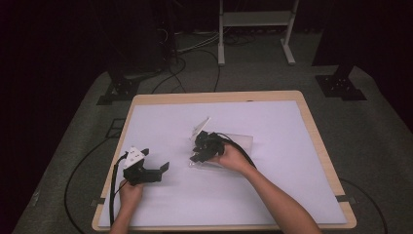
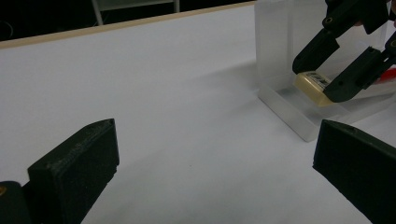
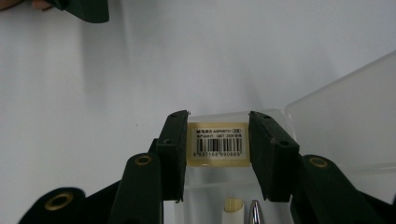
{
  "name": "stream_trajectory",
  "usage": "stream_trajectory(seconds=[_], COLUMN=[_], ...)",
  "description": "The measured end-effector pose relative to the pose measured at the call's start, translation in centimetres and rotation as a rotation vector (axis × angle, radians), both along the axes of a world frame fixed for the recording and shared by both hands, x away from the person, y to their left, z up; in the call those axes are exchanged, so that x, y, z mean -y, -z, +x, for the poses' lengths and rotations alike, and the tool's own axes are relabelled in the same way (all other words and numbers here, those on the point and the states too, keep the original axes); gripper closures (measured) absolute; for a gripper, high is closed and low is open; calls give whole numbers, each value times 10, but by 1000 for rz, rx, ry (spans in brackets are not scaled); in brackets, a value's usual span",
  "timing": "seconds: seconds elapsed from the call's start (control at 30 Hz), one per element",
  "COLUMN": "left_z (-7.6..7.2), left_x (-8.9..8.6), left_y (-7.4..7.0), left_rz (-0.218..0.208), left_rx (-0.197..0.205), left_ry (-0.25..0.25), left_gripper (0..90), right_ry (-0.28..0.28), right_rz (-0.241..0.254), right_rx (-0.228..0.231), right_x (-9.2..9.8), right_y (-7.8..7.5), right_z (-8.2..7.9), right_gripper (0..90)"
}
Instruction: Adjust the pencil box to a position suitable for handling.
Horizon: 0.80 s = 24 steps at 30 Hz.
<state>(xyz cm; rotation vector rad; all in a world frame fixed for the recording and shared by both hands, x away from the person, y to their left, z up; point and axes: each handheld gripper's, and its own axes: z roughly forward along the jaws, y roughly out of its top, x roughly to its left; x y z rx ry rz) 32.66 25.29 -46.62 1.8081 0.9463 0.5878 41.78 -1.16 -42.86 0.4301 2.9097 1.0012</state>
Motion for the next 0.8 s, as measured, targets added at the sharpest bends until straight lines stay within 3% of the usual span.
stream_trajectory(seconds=[0.43, 0.8], left_z=[0, 0], left_x=[0, 0], left_y=[0, 0], left_rz=[-3, -4], left_rx=[1, 0], left_ry=[-1, -2], left_gripper=[0, 0], right_ry=[7, 2], right_rz=[-8, -21], right_rx=[-22, -13], right_x=[-1, -3], right_y=[9, 12], right_z=[4, 5], right_gripper=[581, 578])
